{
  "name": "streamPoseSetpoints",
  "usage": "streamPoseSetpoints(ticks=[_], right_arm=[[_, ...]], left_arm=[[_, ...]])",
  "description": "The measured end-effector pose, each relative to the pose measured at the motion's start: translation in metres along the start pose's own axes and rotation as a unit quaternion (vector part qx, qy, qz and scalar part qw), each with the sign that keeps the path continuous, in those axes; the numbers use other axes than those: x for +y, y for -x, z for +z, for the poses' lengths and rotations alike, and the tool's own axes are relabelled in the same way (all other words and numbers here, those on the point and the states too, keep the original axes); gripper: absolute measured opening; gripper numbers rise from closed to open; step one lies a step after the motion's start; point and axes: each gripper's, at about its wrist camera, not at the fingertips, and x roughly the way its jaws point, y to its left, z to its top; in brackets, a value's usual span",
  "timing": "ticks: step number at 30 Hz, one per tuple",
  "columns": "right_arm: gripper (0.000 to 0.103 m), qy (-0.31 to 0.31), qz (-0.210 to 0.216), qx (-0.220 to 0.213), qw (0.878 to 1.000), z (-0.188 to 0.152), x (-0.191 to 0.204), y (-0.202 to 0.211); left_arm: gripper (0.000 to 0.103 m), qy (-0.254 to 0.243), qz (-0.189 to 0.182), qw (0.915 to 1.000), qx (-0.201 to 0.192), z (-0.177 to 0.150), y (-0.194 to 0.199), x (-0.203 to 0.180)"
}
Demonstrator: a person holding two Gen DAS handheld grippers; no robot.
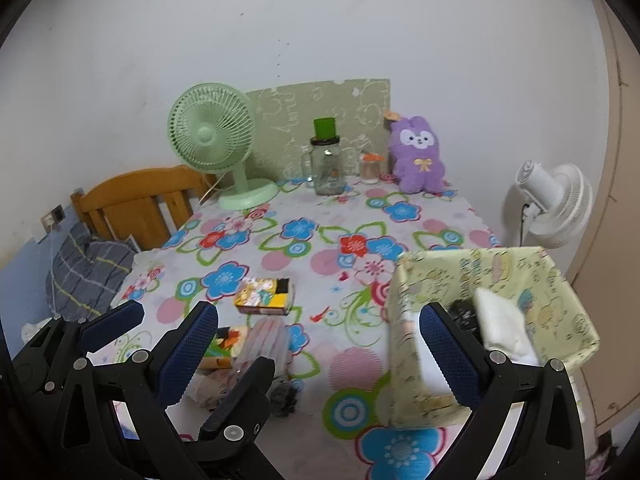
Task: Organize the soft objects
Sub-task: 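Withdraw both tools from the box back toward the remaining items, then grasp the clear plastic bag with the right tool while left grasps green tissue box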
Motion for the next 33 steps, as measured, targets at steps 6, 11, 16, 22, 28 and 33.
streamPoseSetpoints(ticks=[6,11,16,22,28,33], right_arm=[[0.102,-0.001,0.010,0.012,1.000,-0.011,0.009,-0.013],[0.102,0.006,0.013,0.020,1.000,-0.017,0.017,-0.024],[0.101,0.010,0.016,0.028,0.999,-0.027,0.025,-0.035],[0.098,0.021,0.018,0.045,0.999,-0.037,0.032,-0.049],[0.091,0.026,0.021,0.066,0.997,-0.045,0.039,-0.064],[0.086,0.029,0.022,0.075,0.997,-0.046,0.043,-0.075]], left_arm=[[0.103,0.010,0.000,0.9999,0.013,-0.012,-0.009,0.012],[0.103,0.023,-0.001,0.9994,0.026,-0.023,-0.018,0.024],[0.103,0.034,0.004,0.9985,0.042,-0.033,-0.028,0.034],[0.103,0.048,0.015,0.9966,0.065,-0.046,-0.041,0.046],[0.103,0.064,0.023,0.9942,0.083,-0.056,-0.051,0.058],[0.103,0.072,0.023,0.9929,0.092,-0.058,-0.060,0.064]])
